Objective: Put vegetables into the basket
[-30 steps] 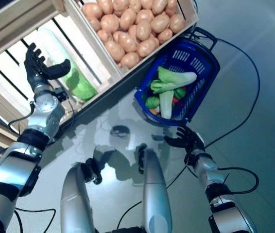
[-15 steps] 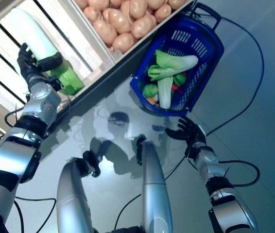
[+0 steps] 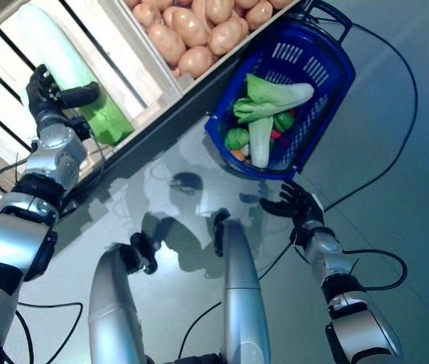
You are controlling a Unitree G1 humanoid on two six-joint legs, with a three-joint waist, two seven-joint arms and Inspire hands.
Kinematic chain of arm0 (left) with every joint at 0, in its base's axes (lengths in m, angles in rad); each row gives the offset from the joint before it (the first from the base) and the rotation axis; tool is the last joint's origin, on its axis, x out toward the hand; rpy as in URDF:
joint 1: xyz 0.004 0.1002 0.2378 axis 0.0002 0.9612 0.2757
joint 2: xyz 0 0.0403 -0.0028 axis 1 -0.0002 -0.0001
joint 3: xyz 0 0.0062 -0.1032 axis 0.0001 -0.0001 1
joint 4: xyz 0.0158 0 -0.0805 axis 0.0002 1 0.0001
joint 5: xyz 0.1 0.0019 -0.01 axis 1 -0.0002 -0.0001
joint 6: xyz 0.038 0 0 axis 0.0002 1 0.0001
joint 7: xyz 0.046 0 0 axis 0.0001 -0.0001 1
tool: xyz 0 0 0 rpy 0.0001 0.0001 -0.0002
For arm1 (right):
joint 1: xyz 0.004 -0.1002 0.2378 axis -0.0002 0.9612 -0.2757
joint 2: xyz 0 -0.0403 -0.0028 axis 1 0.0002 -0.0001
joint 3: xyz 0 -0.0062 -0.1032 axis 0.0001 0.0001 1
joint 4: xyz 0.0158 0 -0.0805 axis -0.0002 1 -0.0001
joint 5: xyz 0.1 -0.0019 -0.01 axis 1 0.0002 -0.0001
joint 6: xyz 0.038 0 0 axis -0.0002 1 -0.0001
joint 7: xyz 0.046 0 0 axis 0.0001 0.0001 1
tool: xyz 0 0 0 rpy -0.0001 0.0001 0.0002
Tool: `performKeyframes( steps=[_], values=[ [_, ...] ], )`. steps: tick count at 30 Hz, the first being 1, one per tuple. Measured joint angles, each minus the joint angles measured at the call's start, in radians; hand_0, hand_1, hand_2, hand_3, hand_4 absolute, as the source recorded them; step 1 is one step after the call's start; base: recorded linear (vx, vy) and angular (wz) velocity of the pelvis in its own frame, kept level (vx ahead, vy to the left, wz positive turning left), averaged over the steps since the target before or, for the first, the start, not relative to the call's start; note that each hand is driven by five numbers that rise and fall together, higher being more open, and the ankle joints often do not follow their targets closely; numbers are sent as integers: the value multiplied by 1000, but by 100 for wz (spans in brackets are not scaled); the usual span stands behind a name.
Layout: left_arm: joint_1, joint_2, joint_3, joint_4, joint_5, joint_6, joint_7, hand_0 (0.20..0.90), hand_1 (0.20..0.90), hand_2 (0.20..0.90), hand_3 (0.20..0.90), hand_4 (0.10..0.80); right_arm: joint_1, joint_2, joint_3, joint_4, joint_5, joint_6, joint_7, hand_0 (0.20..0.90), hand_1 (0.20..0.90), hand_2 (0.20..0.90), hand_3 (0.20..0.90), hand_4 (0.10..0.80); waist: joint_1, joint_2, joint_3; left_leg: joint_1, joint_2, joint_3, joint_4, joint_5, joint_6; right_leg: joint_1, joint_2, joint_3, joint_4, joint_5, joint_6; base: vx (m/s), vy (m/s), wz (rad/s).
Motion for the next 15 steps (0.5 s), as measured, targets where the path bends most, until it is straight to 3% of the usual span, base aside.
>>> performKeyframes(
  steps=[6, 15],
  values=[
    [17, 25, 1, -1, -21, 15, -61, 300, 300, 300, 300, 400, 11, 0, -1, 1, 0, 0, 0, 900, 900, 900, 900, 800, 3, 0, 0, 15, -12, -9, -8, 3, 5, 21, -1, -2, -9, 1, 1, 0, 0, 1],
    [76, -8, 1, -1, -37, 53, -117, 300, 300, 300, 300, 400, 25, 2, -6, 23, 0, 0, 3, 900, 900, 900, 900, 800, -2, -1, 1, 149, -14, -5, -55, -8, 4, 170, -9, -26, -67, 1, 2, 26, -6, 1]
  ],
)
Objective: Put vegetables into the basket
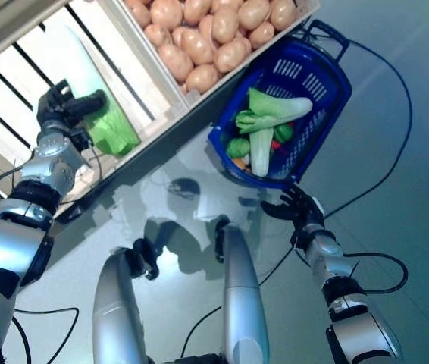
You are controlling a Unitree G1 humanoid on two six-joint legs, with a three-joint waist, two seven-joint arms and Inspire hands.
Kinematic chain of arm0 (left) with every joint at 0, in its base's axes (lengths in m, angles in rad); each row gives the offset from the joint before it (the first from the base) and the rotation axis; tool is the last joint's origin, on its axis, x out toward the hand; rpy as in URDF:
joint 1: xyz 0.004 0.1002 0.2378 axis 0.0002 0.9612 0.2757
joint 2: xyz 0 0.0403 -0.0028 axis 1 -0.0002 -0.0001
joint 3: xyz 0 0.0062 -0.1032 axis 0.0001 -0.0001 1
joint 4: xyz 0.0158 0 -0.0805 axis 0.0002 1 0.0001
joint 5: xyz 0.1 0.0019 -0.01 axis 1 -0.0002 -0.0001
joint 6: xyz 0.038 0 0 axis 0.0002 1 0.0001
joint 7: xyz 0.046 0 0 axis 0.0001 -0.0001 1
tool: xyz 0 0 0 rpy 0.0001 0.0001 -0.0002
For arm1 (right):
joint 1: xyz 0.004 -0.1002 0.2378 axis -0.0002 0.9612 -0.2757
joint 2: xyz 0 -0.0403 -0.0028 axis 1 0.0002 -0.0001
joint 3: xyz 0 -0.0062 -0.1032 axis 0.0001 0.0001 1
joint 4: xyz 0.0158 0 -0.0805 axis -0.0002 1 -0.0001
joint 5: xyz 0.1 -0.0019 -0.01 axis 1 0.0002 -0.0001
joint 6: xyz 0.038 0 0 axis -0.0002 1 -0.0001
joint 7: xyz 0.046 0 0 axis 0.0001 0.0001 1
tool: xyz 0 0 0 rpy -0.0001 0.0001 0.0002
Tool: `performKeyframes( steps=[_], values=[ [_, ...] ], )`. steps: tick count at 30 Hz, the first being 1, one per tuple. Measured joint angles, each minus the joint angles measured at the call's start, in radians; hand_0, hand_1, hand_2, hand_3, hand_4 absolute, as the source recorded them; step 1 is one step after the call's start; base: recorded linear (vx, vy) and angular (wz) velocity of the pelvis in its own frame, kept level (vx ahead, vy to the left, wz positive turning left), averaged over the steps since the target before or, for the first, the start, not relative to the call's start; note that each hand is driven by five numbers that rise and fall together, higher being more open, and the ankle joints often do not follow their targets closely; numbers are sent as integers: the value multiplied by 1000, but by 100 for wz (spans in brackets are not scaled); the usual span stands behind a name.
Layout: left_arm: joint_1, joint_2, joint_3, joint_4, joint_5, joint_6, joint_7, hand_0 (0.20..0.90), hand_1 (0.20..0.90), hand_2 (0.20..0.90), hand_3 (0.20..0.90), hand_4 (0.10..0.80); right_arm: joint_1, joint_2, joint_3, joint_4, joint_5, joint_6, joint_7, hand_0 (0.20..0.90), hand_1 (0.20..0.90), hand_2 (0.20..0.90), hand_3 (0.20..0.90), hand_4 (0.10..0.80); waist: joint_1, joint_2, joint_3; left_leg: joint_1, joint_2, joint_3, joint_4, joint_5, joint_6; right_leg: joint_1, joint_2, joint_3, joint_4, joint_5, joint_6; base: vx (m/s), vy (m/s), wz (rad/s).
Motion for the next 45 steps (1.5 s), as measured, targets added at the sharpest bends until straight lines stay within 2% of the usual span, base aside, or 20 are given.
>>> performKeyframes(
  steps=[3, 5, 9, 10, 15, 18, 24, 26, 29, 35, 40, 45],
  values=[
    [54, -7, 0, -18, 0, 9, -23, 300, 300, 300, 300, 400, 28, 0, -6, -12, -2, 0, 4, 900, 900, 900, 900, 800, -2, -2, -1, 88, -3, 6, -49, 2, -3, 87, 0, -8, -43, -2, 2, 103, 32, 0],
    [130, -7, 2, -84, 1, 11, -24, 300, 300, 300, 300, 400, 74, -2, -14, -83, -1, 0, 4, 900, 900, 900, 900, 800, -4, -6, -3, 169, -7, 20, -99, 7, -10, 158, 0, -7, -81, -7, 3, 108, 45, -3],
    [208, -7, 8, -222, 0, 13, -32, 300, 300, 300, 300, 400, 130, -1, -25, -231, 0, 2, 2, 900, 900, 900, 900, 800, -1, -13, -7, 234, -17, 25, -144, 11, -17, 220, -2, -16, -111, -10, 7, 107, 49, 3],
    [235, -9, 10, -260, 0, 12, -36, 300, 300, 300, 300, 400, 148, 4, -33, -275, 1, 2, 2, 900, 900, 900, 900, 800, -1, -14, -7, 255, -18, 27, -157, 16, -26, 240, -2, -21, -120, -10, 7, 156, 57, 2],
    [420, -68, 47, -413, 30, 4, -78, 300, 300, 300, 300, 400, 238, 79, -86, -430, -2, -4, -4, 900, 900, 900, 900, 800, 18, -19, -33, 428, -29, 50, -279, 25, -38, 400, -1, -40, -219, -8, 10, 161, 42, -5],
    [544, -94, 57, -523, 41, 3, -106, 300, 300, 300, 300, 400, 286, 109, -102, -504, -12, -10, -4, 900, 900, 900, 900, 800, 36, -30, -68, 521, -42, 74, -395, 67, -46, 479, 5, -44, -308, 12, 18, 191, 19, 0],
    [730, -174, 124, -638, 79, -26, -118, 300, 300, 300, 300, 400, 347, 165, -162, -618, -21, -32, -27, 900, 900, 900, 900, 800, 60, 6, -148, 689, -53, 84, -597, 132, -59, 648, 24, -89, -487, 61, 23, 107, 28, 4],
    [801, -218, 131, -676, 79, -46, -127, 300, 300, 300, 300, 400, 374, 173, -171, -659, -21, -45, -37, 900, 900, 900, 900, 800, 83, 28, -207, 750, -61, 88, -674, 152, -60, 706, 29, -99, -552, 72, 29, 31, 31, 10],
    [841, -248, 129, -722, 80, -58, -146, 300, 300, 300, 300, 400, 373, 172, -167, -717, -22, -47, -36, 900, 900, 900, 900, 800, 101, 43, -246, 804, -79, 81, -756, 182, -57, 767, 28, -120, -620, 89, 40, -3, 30, 16],
    [879, -268, 116, -801, 122, -68, -207, 300, 300, 300, 300, 400, 322, 166, -162, -785, -20, -47, -36, 900, 900, 900, 900, 800, 135, 41, -296, 892, -103, 79, -913, 252, -46, 857, 39, -144, -766, 152, 59, 20, 32, 9],
    [942, -265, 98, -860, 170, -78, -269, 300, 300, 300, 300, 400, 319, 154, -161, -807, -14, -42, -32, 900, 900, 900, 900, 800, 155, 36, -347, 942, -123, 74, -1020, 298, -31, 938, 48, -150, -923, 227, 79, 28, 34, 8],
    [952, -233, 45, -870, 206, -79, -327, 300, 300, 300, 300, 400, 297, 150, -161, -809, -5, 25, -18, 900, 900, 900, 900, 800, 165, 13, -384, 953, -146, 66, -1089, 336, -19, 988, 51, -152, -1067, 301, 91, 19, 16, 8]
  ],
)
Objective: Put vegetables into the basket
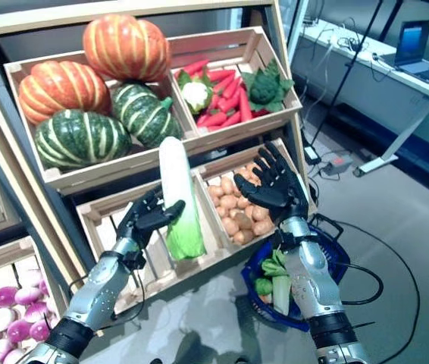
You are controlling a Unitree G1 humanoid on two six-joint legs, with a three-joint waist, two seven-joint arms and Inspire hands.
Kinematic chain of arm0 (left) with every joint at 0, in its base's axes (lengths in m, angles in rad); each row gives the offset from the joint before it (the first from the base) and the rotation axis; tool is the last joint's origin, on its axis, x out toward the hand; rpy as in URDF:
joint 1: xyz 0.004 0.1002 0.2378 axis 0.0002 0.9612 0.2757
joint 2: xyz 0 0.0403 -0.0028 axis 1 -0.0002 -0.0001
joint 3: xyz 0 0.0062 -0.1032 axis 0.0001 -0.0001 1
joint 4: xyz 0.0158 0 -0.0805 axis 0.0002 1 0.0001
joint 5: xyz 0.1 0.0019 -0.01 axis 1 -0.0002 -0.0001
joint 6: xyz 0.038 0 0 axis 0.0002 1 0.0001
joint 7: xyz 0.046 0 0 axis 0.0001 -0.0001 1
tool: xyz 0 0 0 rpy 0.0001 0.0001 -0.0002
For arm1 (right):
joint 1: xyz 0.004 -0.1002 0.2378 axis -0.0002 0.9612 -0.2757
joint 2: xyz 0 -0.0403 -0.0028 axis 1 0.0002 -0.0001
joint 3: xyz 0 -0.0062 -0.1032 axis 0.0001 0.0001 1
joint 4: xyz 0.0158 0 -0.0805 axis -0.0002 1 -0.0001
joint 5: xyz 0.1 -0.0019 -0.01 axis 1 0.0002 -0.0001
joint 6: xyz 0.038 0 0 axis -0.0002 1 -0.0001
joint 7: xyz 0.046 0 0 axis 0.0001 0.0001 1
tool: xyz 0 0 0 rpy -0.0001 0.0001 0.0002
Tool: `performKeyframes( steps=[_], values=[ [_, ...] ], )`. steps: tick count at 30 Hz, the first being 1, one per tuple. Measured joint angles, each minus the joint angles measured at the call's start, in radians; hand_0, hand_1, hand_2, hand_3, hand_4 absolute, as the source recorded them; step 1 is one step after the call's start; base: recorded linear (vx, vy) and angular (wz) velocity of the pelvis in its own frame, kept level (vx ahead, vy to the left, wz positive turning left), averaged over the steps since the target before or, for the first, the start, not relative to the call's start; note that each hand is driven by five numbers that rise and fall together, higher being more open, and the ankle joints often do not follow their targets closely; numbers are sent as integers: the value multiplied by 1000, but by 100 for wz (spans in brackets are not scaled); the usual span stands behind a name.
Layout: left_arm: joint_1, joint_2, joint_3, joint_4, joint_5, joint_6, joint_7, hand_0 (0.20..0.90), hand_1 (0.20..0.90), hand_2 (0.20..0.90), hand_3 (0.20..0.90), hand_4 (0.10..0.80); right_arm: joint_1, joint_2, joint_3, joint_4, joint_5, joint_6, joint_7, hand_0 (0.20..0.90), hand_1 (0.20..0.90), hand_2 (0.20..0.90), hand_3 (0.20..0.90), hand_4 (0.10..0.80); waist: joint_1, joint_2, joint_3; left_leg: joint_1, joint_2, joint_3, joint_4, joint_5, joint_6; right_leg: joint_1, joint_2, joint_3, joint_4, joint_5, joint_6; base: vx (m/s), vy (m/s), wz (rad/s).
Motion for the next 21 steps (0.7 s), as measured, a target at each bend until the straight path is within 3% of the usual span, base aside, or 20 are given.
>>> performKeyframes(
  steps=[9, 21],
  values=[
    [25, 50, -48, -8, 174, -32, -51, 300, 300, 300, 300, 400, -6, -34, 8, -3, 76, 104, 50, 900, 900, 900, 900, 800, 0, -9, -6, 4, -4, -5, -4, 1, 0, 24, 2, 1, -40, 20, 3, 26, 11, 1],
    [43, 114, -99, -62, 255, -102, -81, 300, 300, 300, 300, 400, -10, -48, 60, -2, 122, 206, 130, 900, 900, 900, 900, 800, 1, -10, -7, 6, -4, -7, -4, 3, 0, 27, 2, 1, -40, 20, 3, 3, 1, 0]
  ],
)
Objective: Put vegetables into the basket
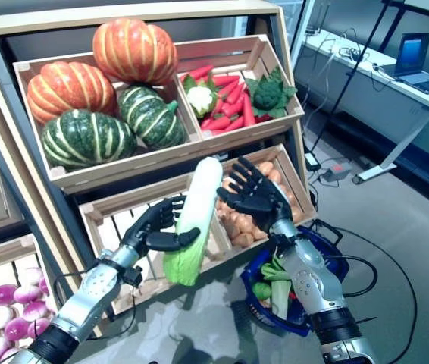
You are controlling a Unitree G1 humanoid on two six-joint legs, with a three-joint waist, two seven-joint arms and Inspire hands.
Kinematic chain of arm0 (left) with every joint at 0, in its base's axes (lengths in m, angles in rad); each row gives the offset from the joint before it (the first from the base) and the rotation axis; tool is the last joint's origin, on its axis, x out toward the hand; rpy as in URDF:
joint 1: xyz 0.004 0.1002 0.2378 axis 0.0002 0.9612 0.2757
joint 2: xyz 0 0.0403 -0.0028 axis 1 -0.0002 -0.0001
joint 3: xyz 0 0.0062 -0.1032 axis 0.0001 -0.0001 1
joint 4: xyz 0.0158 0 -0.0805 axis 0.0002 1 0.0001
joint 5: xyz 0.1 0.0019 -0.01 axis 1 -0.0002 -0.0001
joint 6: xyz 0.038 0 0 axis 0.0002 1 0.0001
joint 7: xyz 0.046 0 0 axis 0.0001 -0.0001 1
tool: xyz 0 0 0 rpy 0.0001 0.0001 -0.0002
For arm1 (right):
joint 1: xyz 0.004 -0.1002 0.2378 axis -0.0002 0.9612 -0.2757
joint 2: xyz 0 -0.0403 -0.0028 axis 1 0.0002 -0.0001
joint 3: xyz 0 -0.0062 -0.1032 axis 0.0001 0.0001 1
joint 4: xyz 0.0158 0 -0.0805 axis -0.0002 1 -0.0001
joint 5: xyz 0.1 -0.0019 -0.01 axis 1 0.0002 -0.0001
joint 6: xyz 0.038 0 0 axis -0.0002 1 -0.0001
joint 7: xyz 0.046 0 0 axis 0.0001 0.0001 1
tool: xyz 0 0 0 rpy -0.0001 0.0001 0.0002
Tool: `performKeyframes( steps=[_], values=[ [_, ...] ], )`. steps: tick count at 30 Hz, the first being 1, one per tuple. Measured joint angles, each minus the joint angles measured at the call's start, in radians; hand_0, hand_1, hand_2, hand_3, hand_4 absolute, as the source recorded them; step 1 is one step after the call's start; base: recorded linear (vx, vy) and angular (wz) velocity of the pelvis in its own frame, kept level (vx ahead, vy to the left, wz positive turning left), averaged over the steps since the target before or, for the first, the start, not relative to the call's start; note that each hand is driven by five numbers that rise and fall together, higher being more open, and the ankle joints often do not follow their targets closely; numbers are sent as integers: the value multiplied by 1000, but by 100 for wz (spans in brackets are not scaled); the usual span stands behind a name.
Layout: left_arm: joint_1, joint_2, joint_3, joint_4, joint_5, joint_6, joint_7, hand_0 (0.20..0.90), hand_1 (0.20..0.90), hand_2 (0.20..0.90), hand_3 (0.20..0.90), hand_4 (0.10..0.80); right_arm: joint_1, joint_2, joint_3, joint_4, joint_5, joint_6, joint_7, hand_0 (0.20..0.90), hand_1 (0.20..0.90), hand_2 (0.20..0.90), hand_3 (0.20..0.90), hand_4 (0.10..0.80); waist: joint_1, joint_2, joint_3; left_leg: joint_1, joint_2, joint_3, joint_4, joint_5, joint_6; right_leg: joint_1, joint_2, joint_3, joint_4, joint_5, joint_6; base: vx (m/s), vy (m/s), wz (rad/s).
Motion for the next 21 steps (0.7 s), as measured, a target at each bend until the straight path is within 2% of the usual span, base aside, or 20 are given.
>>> performKeyframes(
  steps=[4, 13, 17, 21],
  values=[
    [0, 3, -26, -4, 10, -21, 8, 300, 300, 300, 300, 400, 0, -5, 24, 5, 35, 30, 2, 900, 900, 900, 900, 800, 0, -1, 0, 0, 0, -3, 0, 1, 0, 2, 0, -1, 0, 0, 0, 0, 0, 0],
    [0, 14, -30, -4, 32, -30, 33, 300, 300, 300, 300, 400, -43, -4, 60, 62, 83, 54, 18, 900, 900, 900, 900, 800, 0, -9, -6, 7, 1, -12, 0, 4, -1, 14, 1, -3, 0, 0, 0, -4, 1, 2],
    [-1, 36, -68, -17, 33, -31, 29, 300, 300, 300, 300, 400, -64, -2, 80, 65, 120, 80, 34, 900, 900, 900, 900, 800, 11, -11, -7, 6, 1, -16, 0, 7, -1, 17, 1, -13, 0, 0, 0, -2, -1, 3],
    [-1, 41, -71, -18, 33, -34, 22, 300, 300, 300, 300, 400, -92, 3, 94, 108, 155, 95, 34, 900, 900, 900, 900, 800, 27, -13, -9, 6, 0, -19, 0, 10, 0, 18, 1, -17, 0, 0, 0, -2, -1, 1]
  ],
)
